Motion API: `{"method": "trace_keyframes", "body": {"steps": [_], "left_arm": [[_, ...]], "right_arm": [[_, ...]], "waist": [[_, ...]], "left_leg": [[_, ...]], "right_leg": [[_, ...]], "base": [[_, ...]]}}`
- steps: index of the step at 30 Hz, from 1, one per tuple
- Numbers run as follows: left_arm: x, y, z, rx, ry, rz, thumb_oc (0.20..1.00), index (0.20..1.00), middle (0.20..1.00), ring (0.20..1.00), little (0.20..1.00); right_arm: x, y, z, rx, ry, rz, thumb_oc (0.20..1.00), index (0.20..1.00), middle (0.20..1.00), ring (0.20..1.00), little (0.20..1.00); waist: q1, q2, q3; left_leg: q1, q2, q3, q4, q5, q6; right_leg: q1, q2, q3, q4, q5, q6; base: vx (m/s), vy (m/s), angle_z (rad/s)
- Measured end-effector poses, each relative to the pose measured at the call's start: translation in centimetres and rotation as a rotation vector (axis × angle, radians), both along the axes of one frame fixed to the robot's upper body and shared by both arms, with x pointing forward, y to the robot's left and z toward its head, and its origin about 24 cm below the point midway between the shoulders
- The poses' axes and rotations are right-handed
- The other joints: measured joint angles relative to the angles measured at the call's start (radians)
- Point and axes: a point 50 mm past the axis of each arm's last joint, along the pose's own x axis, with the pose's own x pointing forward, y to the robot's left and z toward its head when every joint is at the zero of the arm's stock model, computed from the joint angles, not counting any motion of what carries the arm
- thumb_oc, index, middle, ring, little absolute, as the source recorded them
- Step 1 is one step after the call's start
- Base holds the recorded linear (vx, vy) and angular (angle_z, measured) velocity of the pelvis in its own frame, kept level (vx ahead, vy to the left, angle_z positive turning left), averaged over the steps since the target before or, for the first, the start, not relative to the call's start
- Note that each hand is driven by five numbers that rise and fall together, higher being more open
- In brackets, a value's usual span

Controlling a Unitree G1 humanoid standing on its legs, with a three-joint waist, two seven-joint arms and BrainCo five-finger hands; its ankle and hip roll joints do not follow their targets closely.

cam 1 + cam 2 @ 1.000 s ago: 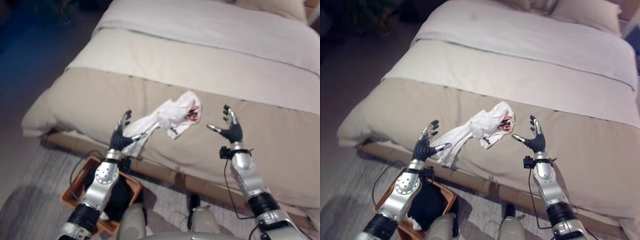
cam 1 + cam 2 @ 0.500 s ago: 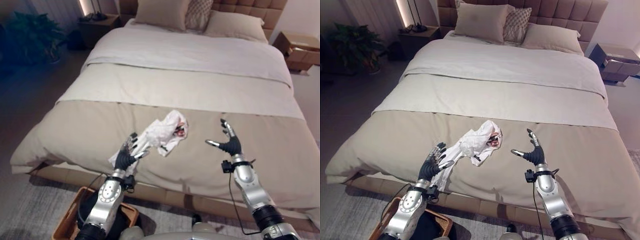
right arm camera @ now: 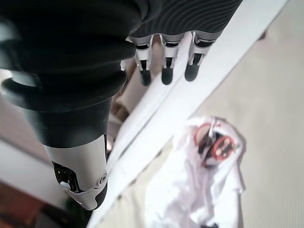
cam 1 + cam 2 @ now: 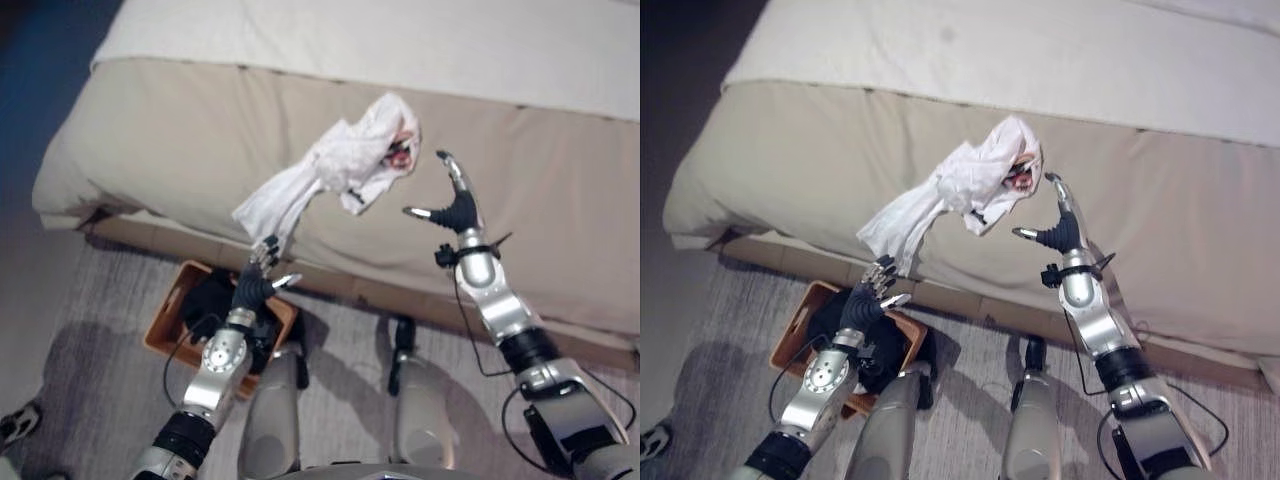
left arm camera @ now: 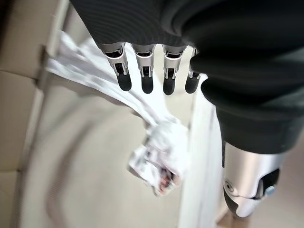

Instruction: Pick up clothes into the bucket

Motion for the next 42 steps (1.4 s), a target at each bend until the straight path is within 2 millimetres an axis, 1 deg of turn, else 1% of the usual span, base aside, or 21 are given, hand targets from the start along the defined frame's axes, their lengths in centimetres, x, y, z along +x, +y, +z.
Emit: {"method": "trace_keyframes", "body": {"steps": [2,4,7,8,10,11,12,13,15,16,17,18,19,20,24,26,27,30,36,39,42], "left_arm": [[0.6,0.1,1.4,0.01,-0.054,0.003,1.0,1.0,1.0,1.0,1.0],[0.9,0.3,1.8,0.02,-0.067,0.008,1.0,1.0,1.0,1.0,1.0],[1.0,0.5,2.2,0.025,-0.094,0.015,1.0,1.0,1.0,1.0,1.0],[1.1,0.7,2.5,0.028,-0.104,0.024,1.0,1.0,1.0,1.0,1.0],[1.2,0.9,2.8,0.028,-0.116,0.033,1.0,1.0,1.0,1.0,1.0],[1.1,0.8,3.3,0.022,-0.136,0.034,1.0,1.0,1.0,1.0,1.0],[1.1,0.7,3.6,0.018,-0.151,0.033,1.0,1.0,1.0,1.0,1.0],[1.1,0.7,4.4,0.02,-0.182,0.025,1.0,1.0,1.0,1.0,1.0],[1.1,0.8,4.6,0.021,-0.19,0.026,1.0,1.0,1.0,1.0,1.0],[1.0,0.9,4.4,0.024,-0.183,0.03,1.0,1.0,1.0,1.0,1.0],[0.9,1.0,4.4,0.025,-0.181,0.034,1.0,1.0,1.0,1.0,1.0],[0.8,1.1,4.4,0.025,-0.182,0.038,1.0,1.0,1.0,1.0,1.0],[0.8,1.1,4.5,0.022,-0.186,0.04,1.0,1.0,1.0,1.0,1.0],[0.7,1.2,4.5,0.021,-0.188,0.041,1.0,1.0,1.0,1.0,1.0],[0.7,1.7,4.8,0.036,-0.197,0.054,1.0,1.0,1.0,1.0,1.0],[0.8,1.7,4.9,0.037,-0.2,0.054,1.0,1.0,1.0,1.0,1.0],[0.8,1.7,4.9,0.037,-0.202,0.054,1.0,1.0,1.0,1.0,1.0],[0.8,1.8,5.0,0.043,-0.202,0.055,1.0,1.0,1.0,1.0,1.0],[1.0,1.8,5.3,0.044,-0.212,0.053,1.0,1.0,1.0,1.0,1.0],[1.1,1.7,5.7,0.042,-0.226,0.047,1.0,1.0,1.0,1.0,1.0],[1.0,1.4,6.5,0.036,-0.259,0.03,1.0,1.0,1.0,1.0,1.0]], "right_arm": [[0.8,-0.7,2.9,-0.067,-0.082,-0.043,1.0,1.0,1.0,1.0,1.0],[1.3,-0.7,3.9,-0.067,-0.103,-0.068,1.0,1.0,1.0,1.0,1.0],[2.0,-0.5,5.4,-0.087,-0.13,-0.079,1.0,1.0,1.0,1.0,1.0],[2.4,-0.1,6.5,-0.104,-0.156,-0.082,1.0,1.0,1.0,1.0,1.0],[3.0,0.1,8.0,-0.13,-0.184,-0.105,1.0,1.0,1.0,1.0,1.0],[3.3,0.0,9.5,-0.146,-0.216,-0.136,1.0,1.0,1.0,1.0,1.0],[3.4,0.0,10.4,-0.156,-0.238,-0.151,1.0,1.0,1.0,1.0,1.0],[3.7,-0.1,12.2,-0.187,-0.274,-0.187,1.0,1.0,1.0,1.0,1.0],[3.6,-0.2,13.2,-0.204,-0.3,-0.209,1.0,1.0,1.0,1.0,1.0],[3.9,0.0,13.7,-0.264,-0.299,-0.228,1.0,1.0,1.0,1.0,1.0],[4.1,0.2,13.9,-0.304,-0.3,-0.236,1.0,1.0,1.0,1.0,1.0],[4.2,0.3,13.8,-0.332,-0.292,-0.245,1.0,1.0,1.0,1.0,1.0],[4.5,0.2,13.9,-0.381,-0.282,-0.264,1.0,1.0,1.0,1.0,1.0],[4.5,0.2,13.9,-0.383,-0.284,-0.269,1.0,1.0,1.0,1.0,1.0],[4.8,0.2,14.3,-0.477,-0.279,-0.313,1.0,1.0,1.0,1.0,1.0],[5.2,0.3,14.4,-0.583,-0.258,-0.342,1.0,1.0,1.0,1.0,1.0],[5.3,0.3,14.4,-0.593,-0.256,-0.345,1.0,1.0,1.0,1.0,1.0],[5.8,0.7,14.0,-0.692,-0.211,-0.355,1.0,1.0,1.0,1.0,1.0],[6.6,0.1,12.9,-0.766,-0.089,-0.39,1.0,1.0,1.0,1.0,1.0],[6.9,-0.6,12.0,-0.773,-0.02,-0.412,1.0,1.0,1.0,1.0,1.0],[7.0,-1.3,12.1,-0.773,0.018,-0.439,1.0,1.0,1.0,1.0,1.0]], "waist": [[0.012,0.002,0.041],[0.02,0.002,0.062],[0.039,0.003,0.063],[0.037,0.003,0.064],[0.038,0.002,0.065],[0.047,0.002,0.069],[0.047,0.001,0.074],[0.046,-0.001,0.077],[0.066,-0.005,0.08],[0.068,-0.007,0.081],[0.073,-0.013,0.084],[0.084,-0.013,0.084],[0.081,-0.016,0.085],[0.094,-0.016,0.086],[0.094,-0.017,0.086],[0.092,-0.018,0.086],[0.094,-0.018,0.086],[0.097,-0.02,0.088],[0.102,-0.02,0.088],[0.112,-0.02,0.088],[0.124,-0.02,0.088]], "left_leg": [[-0.071,-0.007,-0.001,0.044,-0.003,0.018],[-0.092,-0.012,-0.001,0.06,-0.002,0.025],[-0.129,-0.021,-0.004,0.088,-0.005,0.031],[-0.153,-0.021,-0.009,0.108,-0.007,0.034],[-0.179,-0.021,-0.012,0.13,-0.013,0.042],[-0.207,-0.025,-0.017,0.151,-0.014,0.044],[-0.222,-0.028,-0.024,0.163,-0.015,0.045],[-0.26,-0.028,-0.039,0.191,-0.021,0.043],[-0.286,-0.028,-0.05,0.205,-0.022,0.042],[-0.302,-0.028,-0.055,0.219,-0.022,0.038],[-0.31,-0.028,-0.058,0.229,-0.04,0.027],[-0.317,-0.032,-0.063,0.228,-0.038,0.028],[-0.327,-0.032,-0.065,0.238,-0.037,0.029],[-0.333,-0.034,-0.067,0.235,-0.036,0.03],[-0.373,-0.047,-0.083,0.24,-0.029,0.035],[-0.39,-0.057,-0.083,0.243,-0.027,0.037],[-0.395,-0.057,-0.084,0.246,-0.027,0.036],[-0.404,-0.062,-0.085,0.252,-0.025,0.033],[-0.405,-0.064,-0.09,0.259,-0.022,0.036],[-0.41,-0.069,-0.098,0.292,-0.032,0.028],[-0.433,-0.068,-0.107,0.334,-0.046,0.022]], "right_leg": [[-0.066,-0.009,0.004,0.041,0.008,-0.004],[-0.082,-0.016,0.003,0.059,0.009,-0.004],[-0.12,-0.027,0.005,0.09,0.005,-0.003],[-0.142,-0.029,0.004,0.113,0.004,-0.004],[-0.168,-0.032,0.003,0.141,-0.005,-0.002],[-0.195,-0.039,0.004,0.176,-0.019,0.005],[-0.211,-0.042,0.004,0.197,-0.029,0.002],[-0.247,-0.045,-0.001,0.241,-0.051,-0.005],[-0.272,-0.046,-0.002,0.264,-0.06,-0.009],[-0.289,-0.047,-0.003,0.287,-0.067,-0.004],[-0.299,-0.053,-0.007,0.301,-0.083,-0.008],[-0.306,-0.057,-0.003,0.31,-0.084,-0.005],[-0.316,-0.057,-0.005,0.317,-0.086,-0.007],[-0.319,-0.058,-0.005,0.32,-0.087,-0.008],[-0.354,-0.067,-0.008,0.334,-0.089,-0.006],[-0.371,-0.076,-0.007,0.346,-0.089,-0.006],[-0.375,-0.076,-0.008,0.346,-0.089,-0.006],[-0.379,-0.08,-0.009,0.347,-0.089,-0.006],[-0.378,-0.083,-0.014,0.361,-0.09,-0.006],[-0.387,-0.091,-0.012,0.405,-0.118,-0.008],[-0.411,-0.095,-0.008,0.459,-0.146,-0.015]], "base": [[-0.04,0.043,0.11],[-0.04,0.029,0.07],[-0.05,0.027,0.07],[-0.03,-0.01,0.09],[-0.06,-0.024,0.1],[-0.07,-0.036,0.15],[-0.05,-0.029,0.26],[0.06,-0.043,0.22],[0.03,-0.03,0.15],[-0.01,-0.027,0.1],[0.07,-0.043,0.11],[0.0,-0.017,0.08],[0.01,-0.003,0.08],[0.01,-0.005,0.11],[0.0,0.004,0.12],[0.0,0.005,0.08],[0.0,0.01,0.06],[0.0,0.004,0.01],[0.0,0.003,0.02],[0.01,0.011,0.07],[0.01,-0.002,0.07]]}}
